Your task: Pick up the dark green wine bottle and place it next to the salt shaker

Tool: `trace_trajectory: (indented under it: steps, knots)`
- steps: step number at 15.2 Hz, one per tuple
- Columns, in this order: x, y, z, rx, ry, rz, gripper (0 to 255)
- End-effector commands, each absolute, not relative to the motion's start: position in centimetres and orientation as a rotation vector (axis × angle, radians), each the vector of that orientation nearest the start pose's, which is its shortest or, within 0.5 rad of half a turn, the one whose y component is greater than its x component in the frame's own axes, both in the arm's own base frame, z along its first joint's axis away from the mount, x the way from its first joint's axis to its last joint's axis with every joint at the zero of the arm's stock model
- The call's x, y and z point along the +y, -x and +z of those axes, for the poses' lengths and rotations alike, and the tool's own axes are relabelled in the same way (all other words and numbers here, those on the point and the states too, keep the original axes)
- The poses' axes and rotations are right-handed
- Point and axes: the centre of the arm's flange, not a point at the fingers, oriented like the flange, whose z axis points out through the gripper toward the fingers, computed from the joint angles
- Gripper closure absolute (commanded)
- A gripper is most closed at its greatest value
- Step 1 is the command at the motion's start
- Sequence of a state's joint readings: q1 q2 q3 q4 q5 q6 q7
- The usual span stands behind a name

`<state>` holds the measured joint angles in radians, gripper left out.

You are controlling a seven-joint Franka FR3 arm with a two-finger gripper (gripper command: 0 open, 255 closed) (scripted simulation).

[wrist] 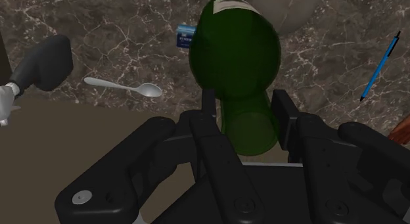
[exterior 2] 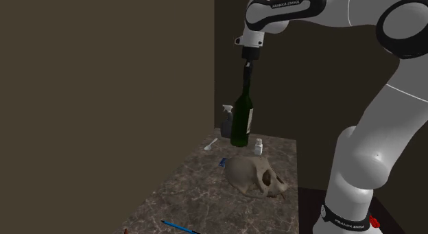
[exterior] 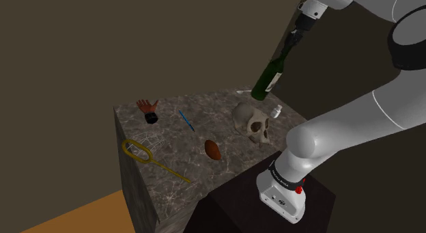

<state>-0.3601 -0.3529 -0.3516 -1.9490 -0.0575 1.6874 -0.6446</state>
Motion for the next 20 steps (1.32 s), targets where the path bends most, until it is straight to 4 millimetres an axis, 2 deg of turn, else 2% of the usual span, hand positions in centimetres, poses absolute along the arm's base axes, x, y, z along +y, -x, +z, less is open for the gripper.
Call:
trace_trajectory:
  steps: [1, 19, 20]
  knots:
    - [-33.7, -30.5, 62.2, 0.071, 3.133, -0.149, 255]
    - [-47.8, -11.4, 62.2, 0.071, 3.133, -0.149, 255]
    - [-49.1, -9.6, 62.2, 0.071, 3.133, -0.149, 255]
